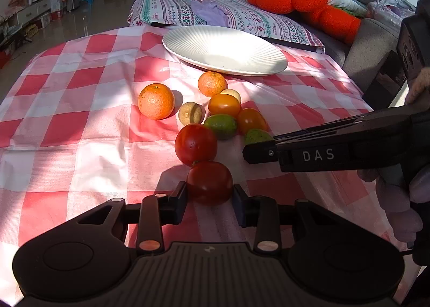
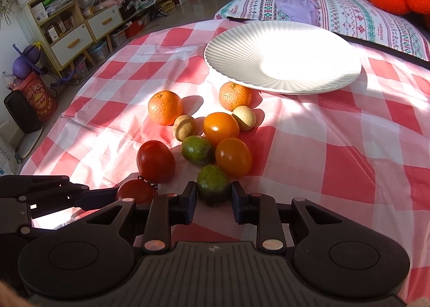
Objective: Organize fruits
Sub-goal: 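Carry the red tomato with the left tool while the right tool carries the lime to the plate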
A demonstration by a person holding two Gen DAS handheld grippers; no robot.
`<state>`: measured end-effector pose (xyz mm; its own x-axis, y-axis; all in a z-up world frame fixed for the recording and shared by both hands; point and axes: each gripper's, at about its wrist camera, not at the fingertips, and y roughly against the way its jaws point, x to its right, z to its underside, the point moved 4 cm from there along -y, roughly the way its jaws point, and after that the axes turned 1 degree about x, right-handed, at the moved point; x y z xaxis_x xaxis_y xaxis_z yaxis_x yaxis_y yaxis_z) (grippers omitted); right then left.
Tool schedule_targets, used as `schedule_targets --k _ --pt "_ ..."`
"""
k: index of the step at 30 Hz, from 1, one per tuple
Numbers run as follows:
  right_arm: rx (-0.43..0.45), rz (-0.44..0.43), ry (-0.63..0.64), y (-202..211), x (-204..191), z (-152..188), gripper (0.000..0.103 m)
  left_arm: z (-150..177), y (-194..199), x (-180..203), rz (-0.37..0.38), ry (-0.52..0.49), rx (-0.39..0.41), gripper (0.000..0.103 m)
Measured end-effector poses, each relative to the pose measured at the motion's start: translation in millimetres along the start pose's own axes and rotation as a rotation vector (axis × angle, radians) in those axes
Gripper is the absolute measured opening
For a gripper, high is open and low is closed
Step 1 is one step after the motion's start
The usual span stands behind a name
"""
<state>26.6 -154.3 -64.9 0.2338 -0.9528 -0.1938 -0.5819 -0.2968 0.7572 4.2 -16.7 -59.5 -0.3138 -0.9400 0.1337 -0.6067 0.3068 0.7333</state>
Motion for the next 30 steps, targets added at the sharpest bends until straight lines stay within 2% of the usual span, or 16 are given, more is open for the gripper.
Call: schedule_targets --k 4,11,16,21,25,30 --pt "0.021 -0.019 -0.045 12 5 -8 0.024 -5 4 0 0.04 0.057 -0.001 0.032" --pt "0.082 0.005 -0.098 32 19 -31 0.024 -28 9 9 0.042 0.069 0.059 0.032" --pt "0.081 0.006 -0.164 32 31 -49 0.024 -51 4 16 0.037 0.08 0.089 0.032" --pt "0.124 0.012 -0.229 34 47 -68 0.024 -80 -8 23 0.009 0.067 0.121 0.032" --pt "0.149 0.032 -0.235 32 59 -81 0.024 -102 -24 25 -0.013 0.033 0.142 0.032" --pt "0.165 0.066 -0.225 16 76 -94 0.024 -123 -52 24 -0.005 -0.006 0.14 0.032"
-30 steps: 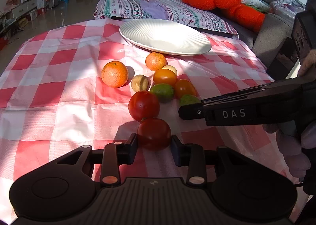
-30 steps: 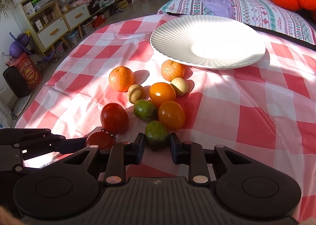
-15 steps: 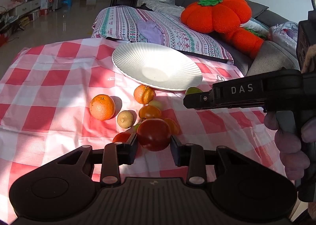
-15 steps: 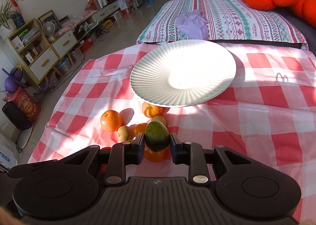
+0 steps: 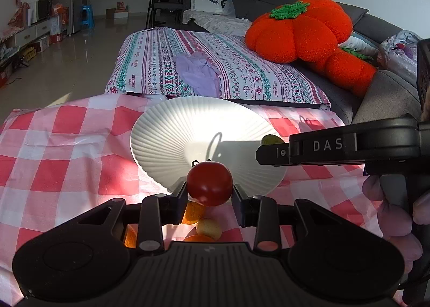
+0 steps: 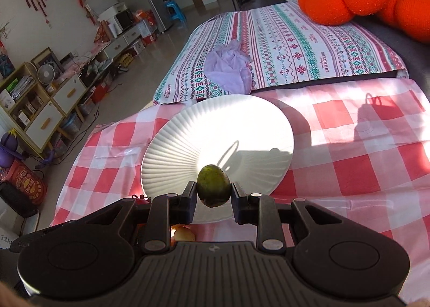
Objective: Organize fruits
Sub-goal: 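Carry the red tomato with the left tool while the right tool carries the lime to the plate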
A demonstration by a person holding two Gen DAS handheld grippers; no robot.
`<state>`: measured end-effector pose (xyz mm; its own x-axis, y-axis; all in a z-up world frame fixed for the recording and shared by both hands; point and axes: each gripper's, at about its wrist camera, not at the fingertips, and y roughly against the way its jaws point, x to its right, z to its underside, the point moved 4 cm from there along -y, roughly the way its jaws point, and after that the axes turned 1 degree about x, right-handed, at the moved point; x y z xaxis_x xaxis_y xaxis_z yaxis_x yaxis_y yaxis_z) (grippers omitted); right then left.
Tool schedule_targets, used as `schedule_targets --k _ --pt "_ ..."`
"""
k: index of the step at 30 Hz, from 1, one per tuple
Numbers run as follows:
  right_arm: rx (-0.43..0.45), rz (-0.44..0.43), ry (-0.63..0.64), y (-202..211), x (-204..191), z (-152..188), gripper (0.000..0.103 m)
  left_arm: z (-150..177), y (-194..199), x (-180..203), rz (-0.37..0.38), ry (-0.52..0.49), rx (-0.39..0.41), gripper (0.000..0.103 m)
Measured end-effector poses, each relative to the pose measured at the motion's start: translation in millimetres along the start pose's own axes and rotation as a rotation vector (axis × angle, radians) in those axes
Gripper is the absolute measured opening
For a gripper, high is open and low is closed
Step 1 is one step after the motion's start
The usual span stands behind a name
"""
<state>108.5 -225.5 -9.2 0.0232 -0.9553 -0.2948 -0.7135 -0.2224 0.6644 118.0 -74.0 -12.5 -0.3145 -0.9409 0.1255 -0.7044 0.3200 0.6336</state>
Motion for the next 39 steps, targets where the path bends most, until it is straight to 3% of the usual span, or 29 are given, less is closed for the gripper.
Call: schedule_targets --k 13,28,39 --pt "-0.067 -0.019 -0.024 -51 9 -10 0.024 -14 -70 -4 -0.029 -0.052 -0.019 0.032" --pt "-0.064 -0.059 -0.05 -56 20 -12 0.026 -18 -84 3 -0.039 -0.107 -0.029 0.035" --pt "-0.048 -0.019 -0.006 -30 20 -12 0.045 -16 -48 -2 -0.052 -0.109 -0.035 0.063"
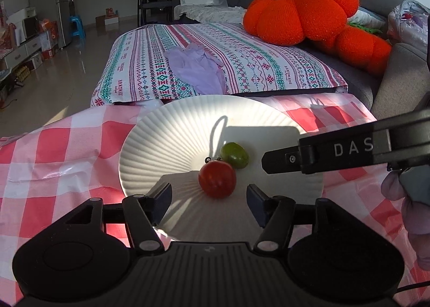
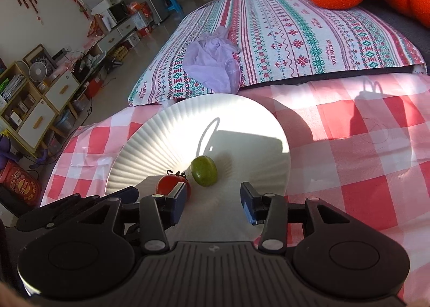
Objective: Organize fruits
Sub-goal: 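Carry the red tomato with the left tool while the right tool carries the lime to the plate, then open both tools over the plate and lift them away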
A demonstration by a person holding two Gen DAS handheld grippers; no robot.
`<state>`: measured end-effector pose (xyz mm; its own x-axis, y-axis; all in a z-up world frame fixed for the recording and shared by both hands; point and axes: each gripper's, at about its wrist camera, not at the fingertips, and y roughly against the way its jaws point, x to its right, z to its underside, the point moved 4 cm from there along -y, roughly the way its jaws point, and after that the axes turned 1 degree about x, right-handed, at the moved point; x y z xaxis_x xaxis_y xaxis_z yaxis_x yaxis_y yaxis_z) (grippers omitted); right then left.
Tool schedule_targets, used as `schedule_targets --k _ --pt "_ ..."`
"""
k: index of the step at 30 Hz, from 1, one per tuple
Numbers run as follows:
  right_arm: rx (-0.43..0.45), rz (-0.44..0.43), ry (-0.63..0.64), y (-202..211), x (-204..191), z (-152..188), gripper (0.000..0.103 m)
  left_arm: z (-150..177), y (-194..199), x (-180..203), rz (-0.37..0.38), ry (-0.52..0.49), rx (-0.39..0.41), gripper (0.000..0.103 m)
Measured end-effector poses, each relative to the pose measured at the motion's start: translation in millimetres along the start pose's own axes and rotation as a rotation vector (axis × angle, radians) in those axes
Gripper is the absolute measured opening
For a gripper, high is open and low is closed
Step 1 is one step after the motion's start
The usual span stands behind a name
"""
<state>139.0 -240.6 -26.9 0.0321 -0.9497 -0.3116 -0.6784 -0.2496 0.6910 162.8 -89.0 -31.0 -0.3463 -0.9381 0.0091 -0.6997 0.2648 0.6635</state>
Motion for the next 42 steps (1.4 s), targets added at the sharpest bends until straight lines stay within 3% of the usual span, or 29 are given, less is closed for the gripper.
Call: schedule_targets --k 4,9,14,18,23,31,42 --pt "0.008 -0.001 -0.009 15 0 4 0.054 3 17 -7 -0.009 -0.009 -0.006 0.067" --pt "0.018 0.019 0.013 33 -6 6 0.064 7 41 -14 0.0 0.006 0.006 0.082" --pt "0.028 0.02 0.07 50 -19 12 0.081 16 57 -15 0.005 0.004 -0.025 0.088" --pt "0.045 0.02 0.116 58 -28 19 0.086 24 69 -17 0.011 0.004 -0.026 0.098" --pt "0.064 -0.007 0.117 61 -31 29 0.097 39 77 -18 0.043 0.004 -0.039 0.099" --pt "0.058 0.033 0.144 49 -28 52 0.101 69 78 -22 0.061 0.011 -0.058 0.099" --pt "0.071 0.044 0.391 46 -47 97 0.103 107 77 -22 0.093 -0.047 -0.069 0.099"
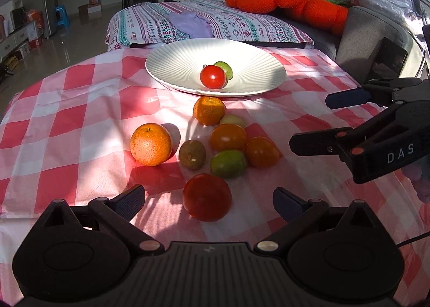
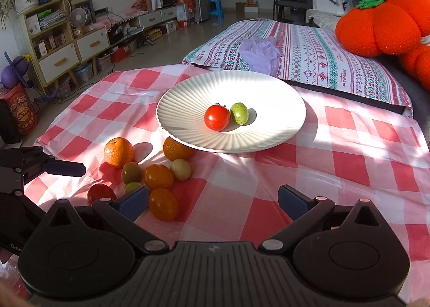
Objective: Organize fruits
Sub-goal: 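Open both tools over the plate and lift them away, then grasp another red tomato with the left tool while the right tool grasps an orange cherry tomato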
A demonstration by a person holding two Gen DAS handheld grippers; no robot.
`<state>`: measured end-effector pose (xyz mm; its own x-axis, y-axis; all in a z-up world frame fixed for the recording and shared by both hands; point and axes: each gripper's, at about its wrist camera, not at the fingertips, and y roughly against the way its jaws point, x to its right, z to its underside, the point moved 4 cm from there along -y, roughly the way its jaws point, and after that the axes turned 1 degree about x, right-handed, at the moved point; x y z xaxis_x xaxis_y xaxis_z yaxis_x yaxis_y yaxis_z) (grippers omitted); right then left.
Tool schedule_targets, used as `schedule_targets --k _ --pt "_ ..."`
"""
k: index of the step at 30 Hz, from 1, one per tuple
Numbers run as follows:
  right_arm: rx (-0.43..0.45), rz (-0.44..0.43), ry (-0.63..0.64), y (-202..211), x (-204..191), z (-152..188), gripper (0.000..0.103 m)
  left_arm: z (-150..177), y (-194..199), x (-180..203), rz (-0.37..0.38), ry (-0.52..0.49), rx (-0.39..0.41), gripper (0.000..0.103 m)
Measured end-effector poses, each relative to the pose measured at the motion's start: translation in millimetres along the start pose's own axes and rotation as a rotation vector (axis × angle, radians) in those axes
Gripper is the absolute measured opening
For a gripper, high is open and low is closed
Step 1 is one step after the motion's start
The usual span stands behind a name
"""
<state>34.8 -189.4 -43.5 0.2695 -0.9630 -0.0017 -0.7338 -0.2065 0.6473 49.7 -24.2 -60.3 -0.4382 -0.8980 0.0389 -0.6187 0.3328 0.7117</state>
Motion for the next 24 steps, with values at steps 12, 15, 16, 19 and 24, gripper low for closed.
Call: schedule_targets --k 12,15,16,19,24 --pt "-0.101 -0.041 0.047 -20 -8 28 0.103 23 -5 -2 -0.02 -0.063 0.03 0.099" --pt "-0.089 -0.038 0.074 -22 -9 34 0.103 22 -4 -4 -0.014 -0.066 0.017 0.099" --pt "-0.085 -0.042 0.091 -22 -10 36 0.103 22 -4 -4 -0.015 -0.066 0.009 0.099" --pt "-0.068 -0.061 0.099 -21 -8 38 0.103 23 0 -5 -0.019 -0.069 -0.002 0.099" --pt "-0.07 -0.045 0.147 -19 -13 36 0.103 24 5 -6 0.01 -0.052 0.002 0.086"
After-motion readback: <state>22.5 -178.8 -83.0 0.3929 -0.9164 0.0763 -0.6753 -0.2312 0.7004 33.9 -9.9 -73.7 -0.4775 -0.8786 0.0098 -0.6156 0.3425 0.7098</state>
